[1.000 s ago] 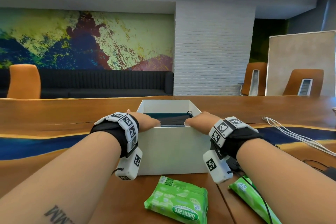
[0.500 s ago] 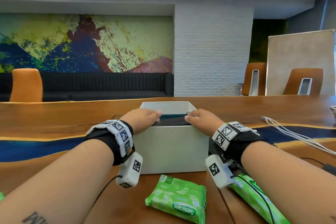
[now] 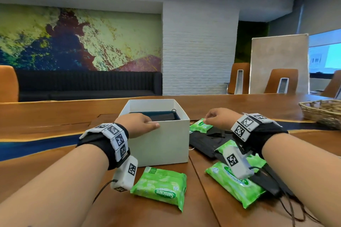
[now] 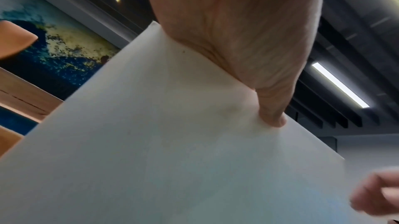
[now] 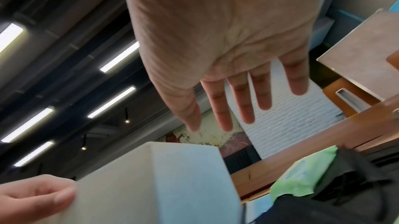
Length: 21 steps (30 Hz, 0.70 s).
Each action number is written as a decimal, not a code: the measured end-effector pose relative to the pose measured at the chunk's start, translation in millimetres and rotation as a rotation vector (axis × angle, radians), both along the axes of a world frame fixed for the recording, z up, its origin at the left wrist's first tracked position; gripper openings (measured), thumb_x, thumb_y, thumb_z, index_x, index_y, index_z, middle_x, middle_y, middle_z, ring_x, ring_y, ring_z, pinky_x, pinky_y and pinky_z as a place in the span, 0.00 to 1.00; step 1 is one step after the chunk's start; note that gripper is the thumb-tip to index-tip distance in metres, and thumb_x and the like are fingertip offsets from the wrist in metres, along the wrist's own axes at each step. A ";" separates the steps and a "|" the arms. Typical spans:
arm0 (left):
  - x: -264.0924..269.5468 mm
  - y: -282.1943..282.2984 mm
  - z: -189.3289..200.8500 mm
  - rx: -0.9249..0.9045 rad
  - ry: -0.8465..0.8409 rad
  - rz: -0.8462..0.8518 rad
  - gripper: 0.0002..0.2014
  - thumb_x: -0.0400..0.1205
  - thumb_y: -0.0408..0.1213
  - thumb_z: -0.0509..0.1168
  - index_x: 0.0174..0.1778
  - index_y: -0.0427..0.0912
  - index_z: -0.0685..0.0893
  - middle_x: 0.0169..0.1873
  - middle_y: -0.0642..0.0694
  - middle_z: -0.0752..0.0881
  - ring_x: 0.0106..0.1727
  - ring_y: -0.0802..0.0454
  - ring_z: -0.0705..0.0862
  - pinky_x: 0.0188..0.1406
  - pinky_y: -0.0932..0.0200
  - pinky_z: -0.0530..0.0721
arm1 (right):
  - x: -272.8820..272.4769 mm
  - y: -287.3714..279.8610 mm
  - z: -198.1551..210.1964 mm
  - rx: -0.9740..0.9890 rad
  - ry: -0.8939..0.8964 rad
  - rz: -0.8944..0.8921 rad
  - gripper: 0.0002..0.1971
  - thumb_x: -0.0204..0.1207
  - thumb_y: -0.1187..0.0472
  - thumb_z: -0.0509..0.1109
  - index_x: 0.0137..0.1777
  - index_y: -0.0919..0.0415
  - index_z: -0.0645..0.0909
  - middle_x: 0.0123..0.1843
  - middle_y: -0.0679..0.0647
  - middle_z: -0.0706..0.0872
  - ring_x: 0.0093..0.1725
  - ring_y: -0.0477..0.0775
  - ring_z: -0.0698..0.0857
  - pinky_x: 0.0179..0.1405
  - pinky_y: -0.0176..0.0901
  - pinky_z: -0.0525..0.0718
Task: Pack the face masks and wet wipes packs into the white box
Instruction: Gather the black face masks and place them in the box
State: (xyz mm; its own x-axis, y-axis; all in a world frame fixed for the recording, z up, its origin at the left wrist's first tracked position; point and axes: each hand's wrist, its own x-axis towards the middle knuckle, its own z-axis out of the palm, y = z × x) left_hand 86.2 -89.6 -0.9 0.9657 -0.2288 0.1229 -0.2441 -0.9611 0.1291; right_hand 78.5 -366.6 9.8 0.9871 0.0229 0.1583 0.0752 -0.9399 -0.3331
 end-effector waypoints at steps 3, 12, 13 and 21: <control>0.4 6.9 0.5 0.025 -0.003 0.029 0.26 0.82 0.66 0.49 0.51 0.52 0.85 0.46 0.52 0.86 0.48 0.54 0.81 0.46 0.57 0.76 | -0.2 -17.3 -3.8 -0.177 0.168 -0.074 0.18 0.78 0.47 0.66 0.60 0.58 0.83 0.60 0.55 0.85 0.60 0.55 0.82 0.59 0.44 0.78; -1.3 25.8 1.1 0.051 -0.003 0.077 0.28 0.84 0.64 0.46 0.68 0.53 0.80 0.62 0.50 0.84 0.61 0.51 0.80 0.59 0.55 0.77 | 14.9 -7.9 -20.3 -0.443 0.446 -0.096 0.31 0.72 0.34 0.66 0.69 0.53 0.78 0.68 0.50 0.81 0.67 0.54 0.79 0.71 0.50 0.74; 0.1 27.4 0.8 0.052 -0.004 0.077 0.28 0.84 0.65 0.46 0.67 0.53 0.80 0.61 0.50 0.84 0.60 0.51 0.80 0.59 0.55 0.77 | 20.7 -3.7 -22.9 -0.465 0.452 -0.089 0.33 0.71 0.32 0.66 0.69 0.53 0.77 0.68 0.50 0.81 0.67 0.54 0.79 0.71 0.51 0.74; 5.8 30.9 -1.2 0.050 -0.008 0.066 0.28 0.84 0.64 0.46 0.66 0.52 0.80 0.61 0.49 0.85 0.59 0.52 0.80 0.55 0.56 0.76 | 56.0 28.1 -38.7 -0.583 0.565 -0.100 0.40 0.68 0.29 0.66 0.69 0.60 0.76 0.59 0.57 0.83 0.52 0.56 0.79 0.62 0.46 0.77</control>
State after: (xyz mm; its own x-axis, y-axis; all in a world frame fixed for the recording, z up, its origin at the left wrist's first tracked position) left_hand 92.0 -58.7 -2.1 0.9779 -0.1707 0.1208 -0.1808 -0.9804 0.0784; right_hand 134.5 -338.5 -28.9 0.9159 -0.1448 -0.3743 -0.0512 -0.9672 0.2488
